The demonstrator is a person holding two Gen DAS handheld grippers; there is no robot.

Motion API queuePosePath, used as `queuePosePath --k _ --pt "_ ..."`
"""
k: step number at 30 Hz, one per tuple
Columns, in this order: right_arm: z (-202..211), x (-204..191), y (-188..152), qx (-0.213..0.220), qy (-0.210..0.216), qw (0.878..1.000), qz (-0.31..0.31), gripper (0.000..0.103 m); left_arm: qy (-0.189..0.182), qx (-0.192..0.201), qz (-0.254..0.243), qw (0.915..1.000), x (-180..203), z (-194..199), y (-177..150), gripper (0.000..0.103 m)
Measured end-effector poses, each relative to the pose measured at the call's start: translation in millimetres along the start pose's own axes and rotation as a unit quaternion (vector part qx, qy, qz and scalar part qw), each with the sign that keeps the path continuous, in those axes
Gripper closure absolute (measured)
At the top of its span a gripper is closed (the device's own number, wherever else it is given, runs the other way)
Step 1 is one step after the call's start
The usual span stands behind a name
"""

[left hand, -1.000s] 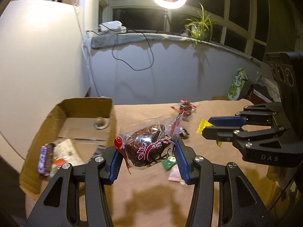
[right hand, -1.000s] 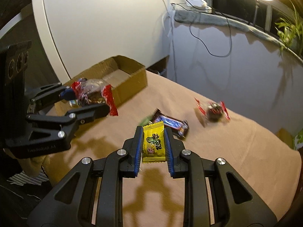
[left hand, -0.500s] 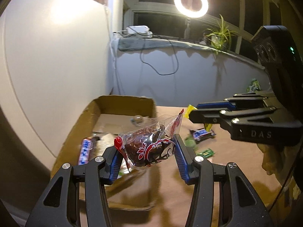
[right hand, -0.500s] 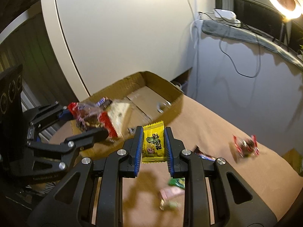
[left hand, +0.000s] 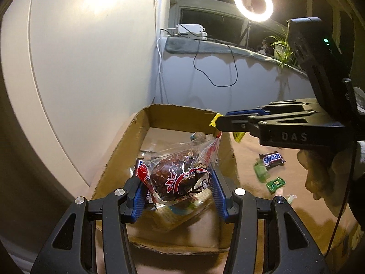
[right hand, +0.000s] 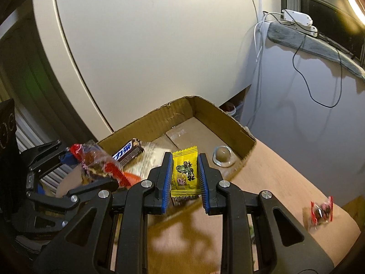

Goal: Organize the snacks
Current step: 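Carry the yellow candy and clear chocolate bag into the box with both tools, then open both tools over the box to drop the candies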

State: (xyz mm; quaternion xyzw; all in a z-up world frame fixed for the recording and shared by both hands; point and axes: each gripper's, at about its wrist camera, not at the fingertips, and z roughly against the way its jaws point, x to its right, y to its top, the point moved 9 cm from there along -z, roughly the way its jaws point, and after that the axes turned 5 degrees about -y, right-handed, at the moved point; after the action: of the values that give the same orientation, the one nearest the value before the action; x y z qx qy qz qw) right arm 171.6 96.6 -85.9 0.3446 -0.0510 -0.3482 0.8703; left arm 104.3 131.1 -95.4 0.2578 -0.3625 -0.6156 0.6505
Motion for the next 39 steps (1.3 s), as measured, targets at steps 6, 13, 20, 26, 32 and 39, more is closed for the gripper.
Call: queuePosePath --k 6,13,20,26,32,39 --pt "-21.6 -2.1 4.4 -0.009 0.007 1.0 0.001 0.08 0.001 -0.007 0.003 1.0 -1.6 -6.8 0.9 0.054" --pt "-31.5 -2.5 6.3 -0.014 0.017 1.0 0.001 0.08 0.005 -0.011 0.005 0.9999 -5.1 -8.4 1.8 0.053" --pt "-35.0 -3.4 9.4 -0.014 0.021 1.0 0.001 0.08 0.011 -0.011 0.005 0.9999 -8.0 -8.6 2.0 0.051" --pt "-34.0 -3.8 9.9 -0.011 0.02 1.0 0.002 0.079 0.012 -0.012 0.002 0.9999 -7.4 -8.6 1.4 0.049" --pt "-31.4 -5.5 12.3 -0.002 0.017 1.0 0.005 0.044 0.015 -0.008 0.0 0.9999 -7.8 -7.3 2.9 0.042" --pt "-26.2 -5.5 18.3 0.01 -0.001 1.0 0.007 0.015 0.022 -0.005 -0.004 0.9997 -7.6 -5.0 3.6 0.026"
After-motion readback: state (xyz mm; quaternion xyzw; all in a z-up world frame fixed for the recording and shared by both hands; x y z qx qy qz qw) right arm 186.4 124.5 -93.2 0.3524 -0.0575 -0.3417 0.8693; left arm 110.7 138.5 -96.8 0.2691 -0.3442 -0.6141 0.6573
